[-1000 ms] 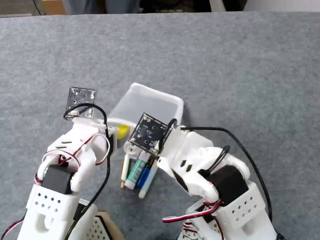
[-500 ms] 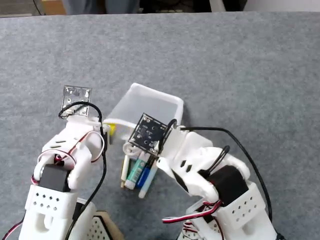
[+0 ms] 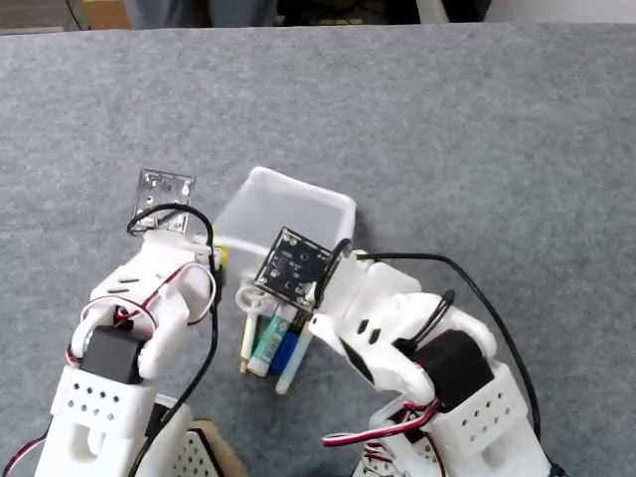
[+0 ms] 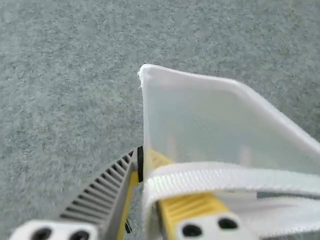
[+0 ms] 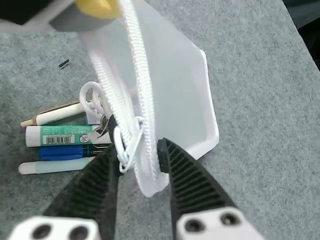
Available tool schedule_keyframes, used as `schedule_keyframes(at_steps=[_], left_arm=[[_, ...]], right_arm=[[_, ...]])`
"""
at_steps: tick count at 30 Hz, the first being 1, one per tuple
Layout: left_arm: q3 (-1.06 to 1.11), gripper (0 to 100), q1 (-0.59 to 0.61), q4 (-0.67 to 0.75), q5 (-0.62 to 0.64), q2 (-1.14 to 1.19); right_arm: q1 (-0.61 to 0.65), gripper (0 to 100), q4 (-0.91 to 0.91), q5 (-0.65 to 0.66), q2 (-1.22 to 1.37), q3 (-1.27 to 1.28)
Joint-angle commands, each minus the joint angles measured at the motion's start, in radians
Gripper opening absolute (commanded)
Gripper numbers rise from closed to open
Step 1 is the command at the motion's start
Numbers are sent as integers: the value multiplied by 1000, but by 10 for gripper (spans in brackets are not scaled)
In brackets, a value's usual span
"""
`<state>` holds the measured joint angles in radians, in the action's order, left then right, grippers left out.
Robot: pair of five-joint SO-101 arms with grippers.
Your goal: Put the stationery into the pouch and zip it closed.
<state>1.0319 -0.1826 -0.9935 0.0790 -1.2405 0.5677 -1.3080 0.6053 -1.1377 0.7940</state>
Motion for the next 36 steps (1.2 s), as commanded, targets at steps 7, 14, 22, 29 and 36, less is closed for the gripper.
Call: schedule_keyframes(at_steps=[7,14,22,29,36], left_arm=[[-275,27,-33,-255,147,-11],[-357,27,-31,-396,161,-12],[-363,27,10,-474,232,-12],[-358,27,188,-520,232,-12],[-320,27,329,-473,232,-3]], right_arm=[[-2,91,9,-72,-15,-165],[-2,167,-89,-166,-15,-366],[-3,214,-193,-249,-15,-518],[-14,212,-287,-249,-16,-544],[-262,212,-273,-278,-15,-390]])
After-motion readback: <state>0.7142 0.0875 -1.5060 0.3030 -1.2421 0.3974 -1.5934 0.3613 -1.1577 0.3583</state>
